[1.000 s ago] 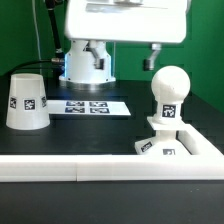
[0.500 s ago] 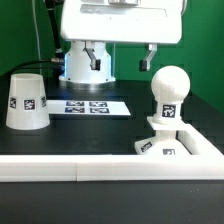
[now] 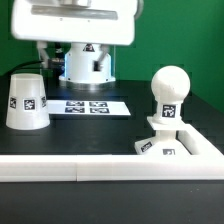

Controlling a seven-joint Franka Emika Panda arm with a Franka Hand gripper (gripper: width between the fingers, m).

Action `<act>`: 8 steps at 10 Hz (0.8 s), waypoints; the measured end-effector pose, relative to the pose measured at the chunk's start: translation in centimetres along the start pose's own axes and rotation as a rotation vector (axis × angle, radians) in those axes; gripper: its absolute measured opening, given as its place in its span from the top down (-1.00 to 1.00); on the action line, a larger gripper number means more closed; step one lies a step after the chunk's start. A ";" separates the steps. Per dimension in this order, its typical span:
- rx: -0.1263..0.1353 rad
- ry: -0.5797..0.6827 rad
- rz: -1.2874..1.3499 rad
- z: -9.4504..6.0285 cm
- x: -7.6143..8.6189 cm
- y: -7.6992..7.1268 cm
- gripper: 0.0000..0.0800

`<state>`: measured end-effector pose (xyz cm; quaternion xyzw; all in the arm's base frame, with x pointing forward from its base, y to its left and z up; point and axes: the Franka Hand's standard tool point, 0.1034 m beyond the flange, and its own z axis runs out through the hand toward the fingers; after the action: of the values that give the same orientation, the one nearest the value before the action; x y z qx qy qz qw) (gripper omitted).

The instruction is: Assemble lamp

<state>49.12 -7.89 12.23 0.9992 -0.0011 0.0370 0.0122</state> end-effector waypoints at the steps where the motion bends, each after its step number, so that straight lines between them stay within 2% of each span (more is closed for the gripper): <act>1: -0.004 -0.003 0.010 0.0 -0.2 0.9 -0.75; 5: -0.003 -0.007 0.008 0.2 -0.6 0.8 -0.75; 7: 0.004 -0.022 0.012 0.4 -2.1 0.6 -0.75; 8: 0.010 -0.024 -0.004 0.5 -3.4 1.1 -0.75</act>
Offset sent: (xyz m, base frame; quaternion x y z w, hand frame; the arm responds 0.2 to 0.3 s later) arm 0.0000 0.0000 0.0000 0.0000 0.0000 0.0000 1.0000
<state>45.78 -8.98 11.48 0.9997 0.0011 0.0250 0.0075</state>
